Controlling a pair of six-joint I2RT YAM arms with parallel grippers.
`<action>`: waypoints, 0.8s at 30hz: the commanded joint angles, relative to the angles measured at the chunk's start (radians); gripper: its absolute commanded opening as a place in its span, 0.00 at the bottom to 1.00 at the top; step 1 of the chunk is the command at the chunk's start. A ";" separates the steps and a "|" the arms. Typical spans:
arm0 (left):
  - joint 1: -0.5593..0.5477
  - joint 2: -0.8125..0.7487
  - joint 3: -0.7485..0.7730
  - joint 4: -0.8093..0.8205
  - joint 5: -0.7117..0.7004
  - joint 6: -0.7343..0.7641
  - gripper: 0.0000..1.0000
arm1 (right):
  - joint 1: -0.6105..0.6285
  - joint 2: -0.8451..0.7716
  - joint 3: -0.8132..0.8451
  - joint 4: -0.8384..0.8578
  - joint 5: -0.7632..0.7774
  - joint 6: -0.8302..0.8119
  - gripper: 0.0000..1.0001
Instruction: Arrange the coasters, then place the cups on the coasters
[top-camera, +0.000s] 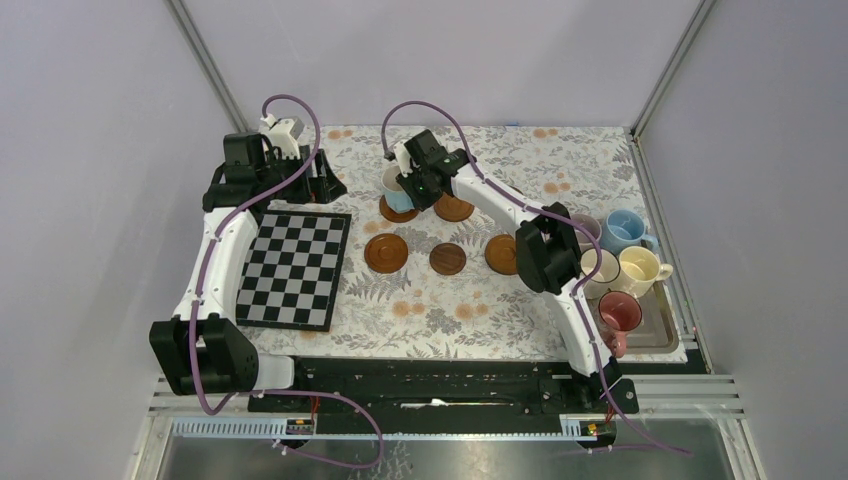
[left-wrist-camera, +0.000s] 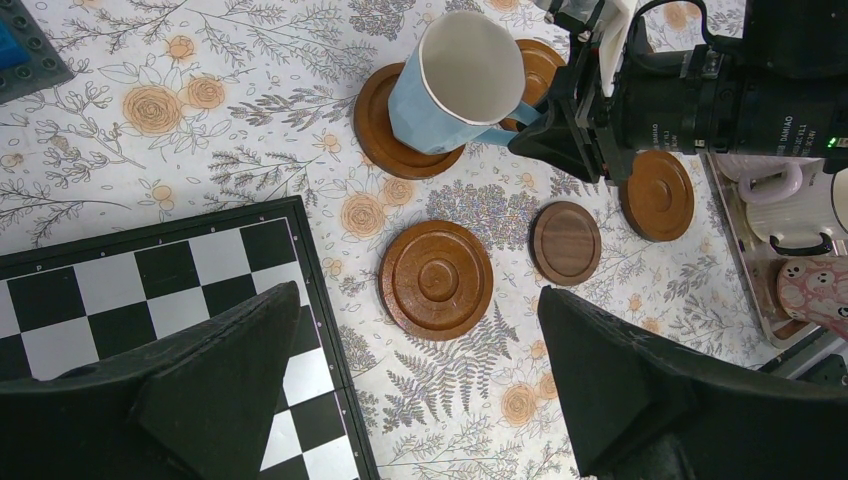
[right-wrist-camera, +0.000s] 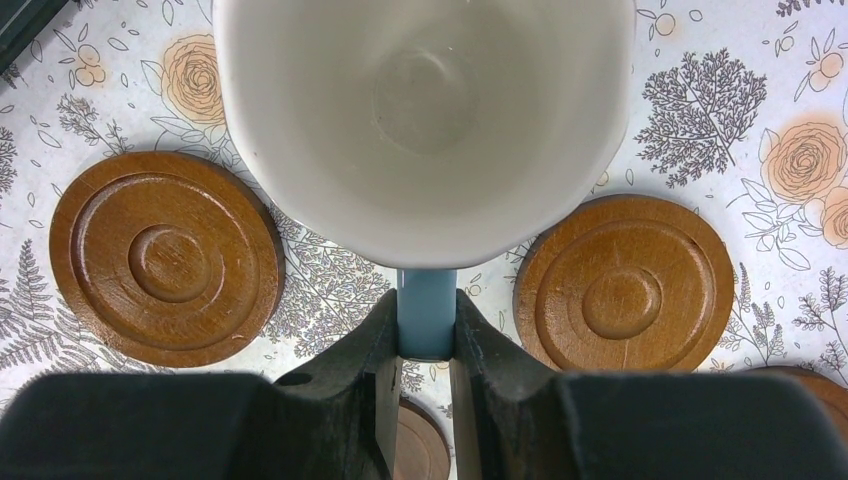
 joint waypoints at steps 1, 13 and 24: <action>0.007 -0.038 -0.008 0.049 0.028 -0.010 0.99 | 0.011 -0.078 0.002 0.056 -0.001 -0.006 0.11; 0.009 -0.043 -0.012 0.050 0.027 -0.010 0.99 | 0.010 -0.095 0.006 0.022 -0.015 -0.002 0.60; 0.009 -0.033 0.008 0.010 0.047 0.030 0.99 | -0.019 -0.338 -0.178 -0.058 -0.077 -0.066 1.00</action>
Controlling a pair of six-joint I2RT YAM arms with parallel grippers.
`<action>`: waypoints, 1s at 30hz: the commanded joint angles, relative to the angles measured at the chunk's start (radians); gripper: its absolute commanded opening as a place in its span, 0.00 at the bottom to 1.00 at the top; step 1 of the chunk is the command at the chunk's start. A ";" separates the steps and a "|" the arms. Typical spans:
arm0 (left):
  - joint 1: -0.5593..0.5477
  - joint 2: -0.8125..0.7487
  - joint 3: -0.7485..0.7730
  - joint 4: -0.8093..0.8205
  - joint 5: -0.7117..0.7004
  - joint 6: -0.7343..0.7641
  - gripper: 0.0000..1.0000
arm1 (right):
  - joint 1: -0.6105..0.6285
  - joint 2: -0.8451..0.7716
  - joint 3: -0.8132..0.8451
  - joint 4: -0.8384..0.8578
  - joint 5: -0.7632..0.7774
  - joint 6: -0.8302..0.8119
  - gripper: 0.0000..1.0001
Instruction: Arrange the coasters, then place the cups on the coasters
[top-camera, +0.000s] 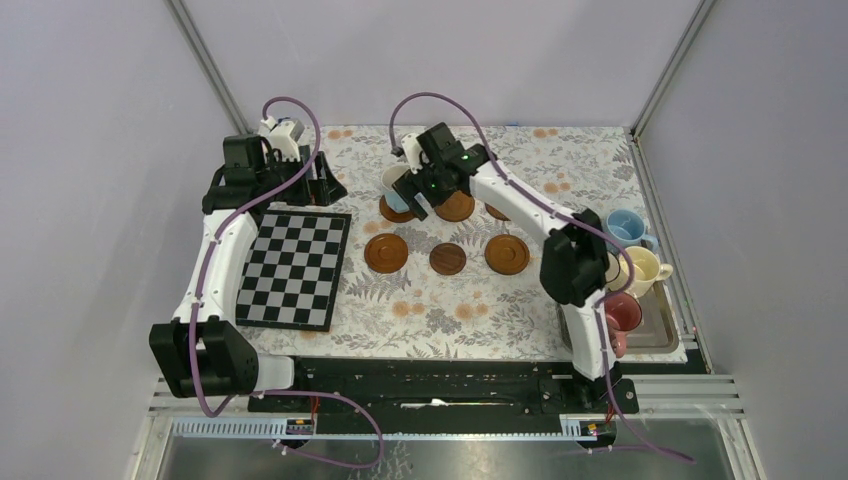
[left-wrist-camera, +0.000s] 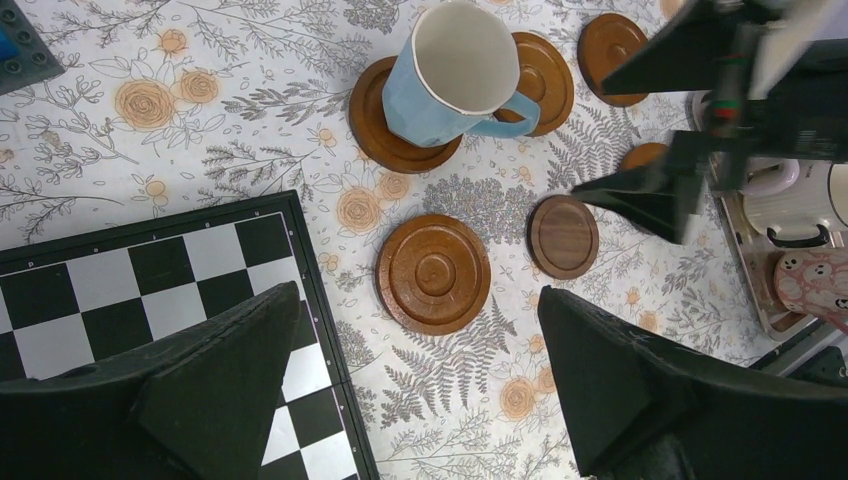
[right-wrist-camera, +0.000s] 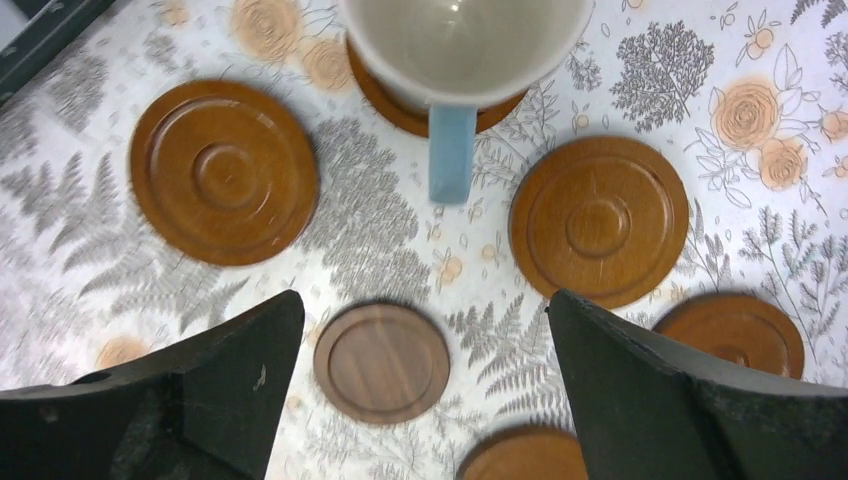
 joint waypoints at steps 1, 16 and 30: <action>0.007 -0.019 0.024 0.006 0.042 0.033 0.99 | -0.034 -0.186 -0.061 -0.060 -0.095 -0.038 1.00; -0.022 0.020 0.035 -0.058 0.085 0.118 0.99 | -0.584 -0.639 -0.300 -0.323 -0.367 -0.226 1.00; -0.036 0.013 0.028 -0.049 0.102 0.102 0.99 | -1.202 -0.754 -0.447 -0.626 -0.398 -0.641 0.93</action>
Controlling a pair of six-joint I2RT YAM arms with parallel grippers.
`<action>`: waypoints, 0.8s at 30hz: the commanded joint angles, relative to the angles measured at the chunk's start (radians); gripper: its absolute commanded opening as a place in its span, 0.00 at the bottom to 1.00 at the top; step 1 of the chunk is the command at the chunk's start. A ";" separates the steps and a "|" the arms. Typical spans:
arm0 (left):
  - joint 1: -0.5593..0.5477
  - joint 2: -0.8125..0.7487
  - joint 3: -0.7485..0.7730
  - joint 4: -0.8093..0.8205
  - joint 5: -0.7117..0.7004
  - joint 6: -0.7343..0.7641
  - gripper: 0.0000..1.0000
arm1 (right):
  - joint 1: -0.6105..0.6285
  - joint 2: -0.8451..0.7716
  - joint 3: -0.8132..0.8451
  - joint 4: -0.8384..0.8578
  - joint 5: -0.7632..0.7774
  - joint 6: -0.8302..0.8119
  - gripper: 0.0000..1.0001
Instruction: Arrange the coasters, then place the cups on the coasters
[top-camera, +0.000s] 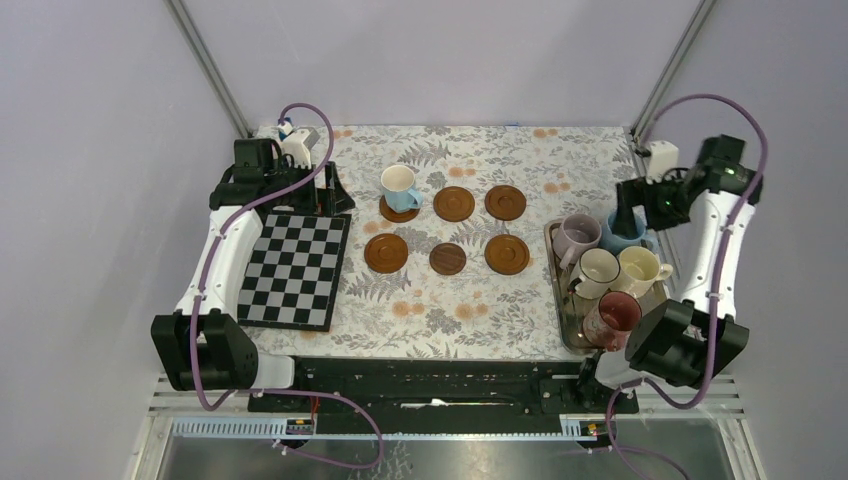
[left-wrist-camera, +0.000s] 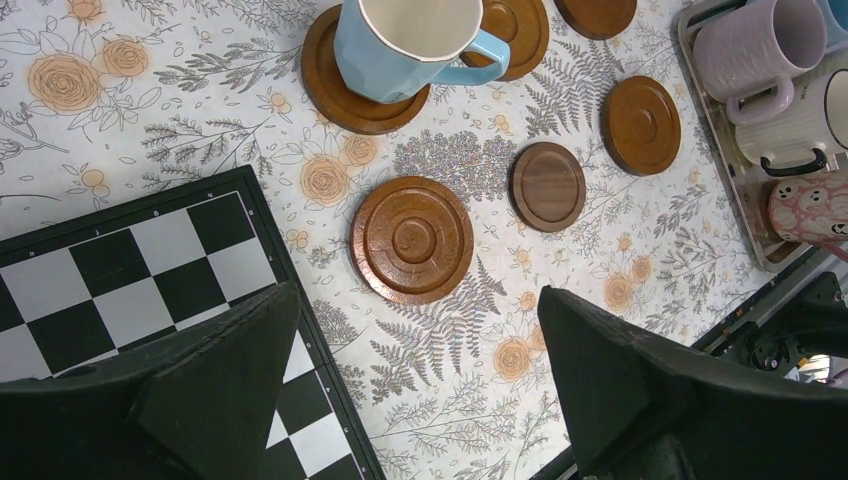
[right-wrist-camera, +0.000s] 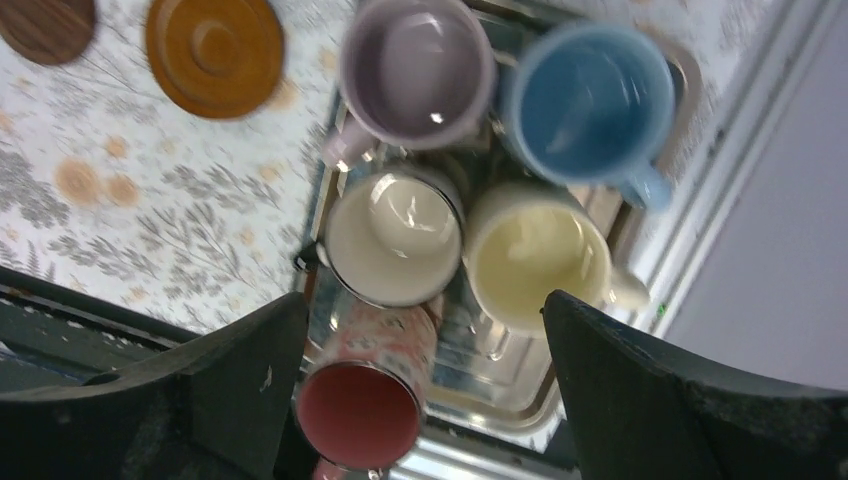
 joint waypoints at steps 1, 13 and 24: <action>-0.001 -0.014 0.028 0.027 0.047 0.009 0.99 | -0.192 -0.016 0.000 -0.167 -0.028 -0.280 0.92; -0.001 -0.005 0.025 0.027 0.085 0.010 0.99 | -0.509 0.149 -0.028 -0.179 0.008 -1.050 0.86; -0.001 0.010 0.028 0.028 0.077 -0.002 0.99 | -0.451 0.318 -0.027 -0.099 -0.029 -1.250 0.89</action>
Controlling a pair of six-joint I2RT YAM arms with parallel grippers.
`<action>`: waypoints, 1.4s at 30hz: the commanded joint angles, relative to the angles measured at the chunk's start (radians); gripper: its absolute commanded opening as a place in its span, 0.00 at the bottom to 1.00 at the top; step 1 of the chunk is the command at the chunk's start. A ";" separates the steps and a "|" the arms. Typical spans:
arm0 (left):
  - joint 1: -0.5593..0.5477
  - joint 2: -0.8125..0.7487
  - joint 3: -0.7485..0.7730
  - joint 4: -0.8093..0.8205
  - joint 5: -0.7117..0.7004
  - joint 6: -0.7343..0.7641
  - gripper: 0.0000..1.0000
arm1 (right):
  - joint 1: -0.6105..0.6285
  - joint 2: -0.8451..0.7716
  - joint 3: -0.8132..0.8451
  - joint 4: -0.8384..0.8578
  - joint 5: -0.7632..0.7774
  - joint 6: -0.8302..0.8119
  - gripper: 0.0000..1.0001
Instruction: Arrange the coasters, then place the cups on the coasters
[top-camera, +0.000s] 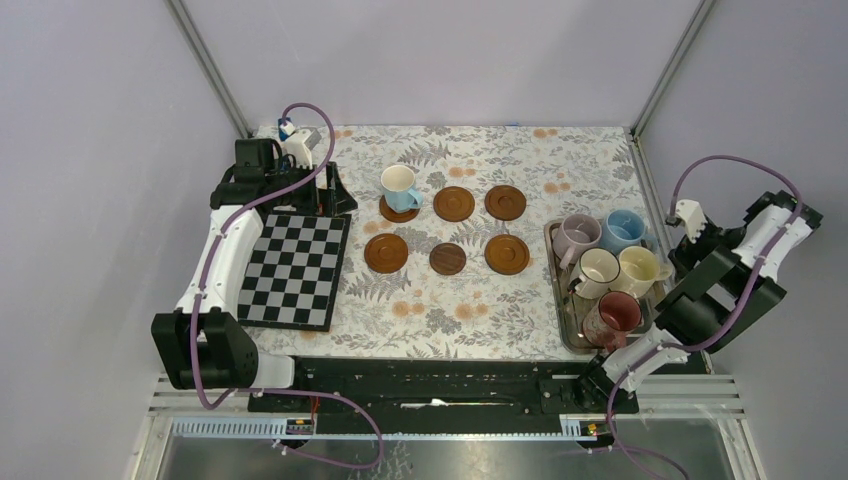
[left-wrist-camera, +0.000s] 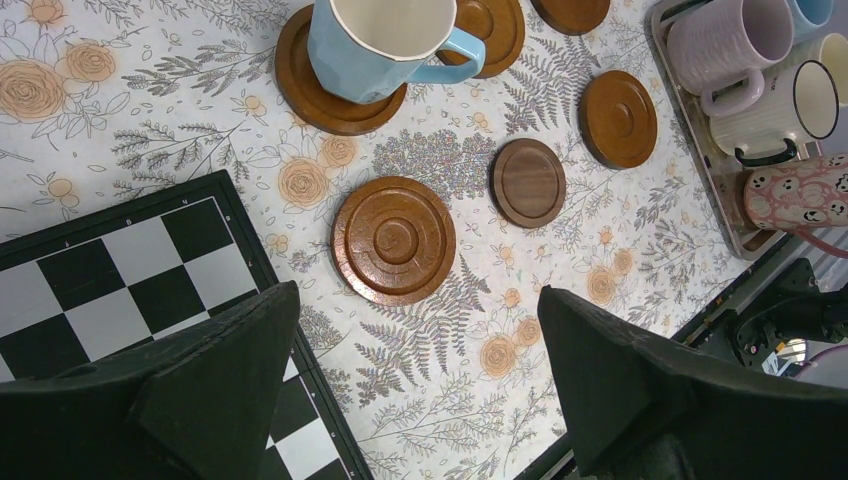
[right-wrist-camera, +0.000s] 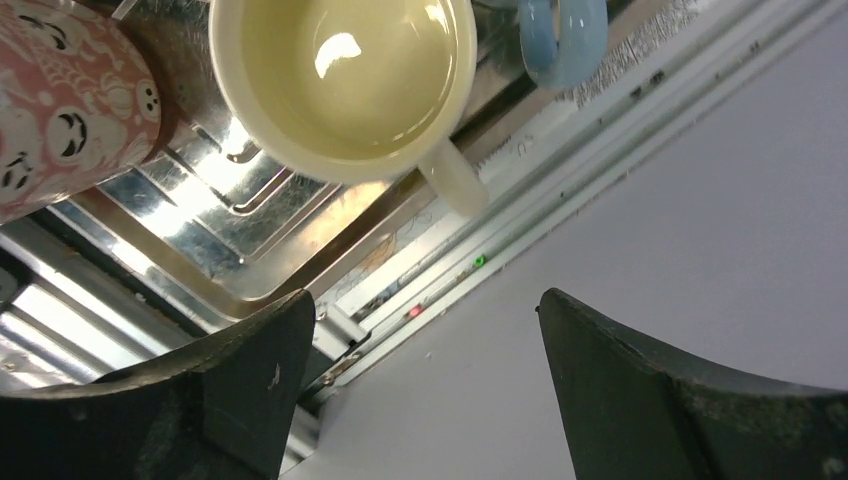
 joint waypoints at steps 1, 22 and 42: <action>-0.001 0.005 0.032 0.028 0.031 -0.002 0.99 | 0.051 0.057 0.017 0.034 -0.006 -0.093 0.89; 0.000 -0.001 0.011 0.055 0.017 -0.014 0.99 | 0.117 -0.021 -0.260 0.181 0.079 -0.103 0.59; -0.001 -0.010 -0.002 0.062 0.001 -0.016 0.99 | 0.063 -0.037 -0.362 0.287 -0.007 0.002 0.44</action>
